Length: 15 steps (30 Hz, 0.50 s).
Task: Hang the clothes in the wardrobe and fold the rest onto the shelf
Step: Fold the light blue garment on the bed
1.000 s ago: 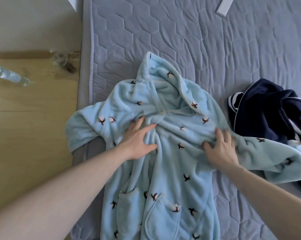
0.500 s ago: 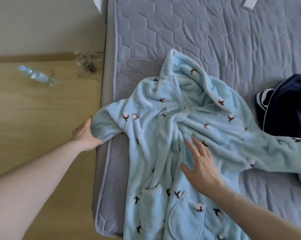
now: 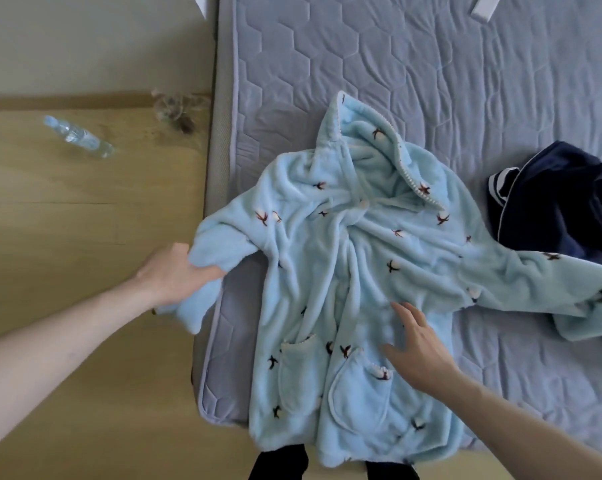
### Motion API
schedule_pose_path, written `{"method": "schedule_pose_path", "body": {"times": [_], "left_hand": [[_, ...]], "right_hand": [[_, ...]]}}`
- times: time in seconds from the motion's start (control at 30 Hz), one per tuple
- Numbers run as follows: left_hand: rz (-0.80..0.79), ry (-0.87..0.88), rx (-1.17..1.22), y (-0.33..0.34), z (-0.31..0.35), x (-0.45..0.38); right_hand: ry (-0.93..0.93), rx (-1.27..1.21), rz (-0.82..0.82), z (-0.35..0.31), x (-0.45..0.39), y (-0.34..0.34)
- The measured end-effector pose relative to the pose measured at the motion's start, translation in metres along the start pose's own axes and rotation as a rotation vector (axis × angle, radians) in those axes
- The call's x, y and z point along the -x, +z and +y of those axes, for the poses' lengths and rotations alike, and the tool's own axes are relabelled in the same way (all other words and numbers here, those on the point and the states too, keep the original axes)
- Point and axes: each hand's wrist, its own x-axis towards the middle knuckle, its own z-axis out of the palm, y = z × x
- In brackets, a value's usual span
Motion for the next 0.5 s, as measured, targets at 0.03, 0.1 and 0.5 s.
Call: {"method": "schedule_pose_path", "body": {"times": [0.03, 0.1, 0.5], "left_hand": [[-0.054, 0.032, 0.038, 0.001, 0.009, 0.018], [-0.208, 0.084, 0.224, 0.01, 0.026, 0.053], [-0.47, -0.114, 0.763, 0.145, 0.083, 0.117]], "right_hand": [[0.015, -0.016, -0.002, 0.004, 0.007, -0.001], [0.041, -0.053, -0.006, 0.012, 0.02, -0.004], [0.115, -0.129, -0.005, 0.042, 0.053, -0.006]]}}
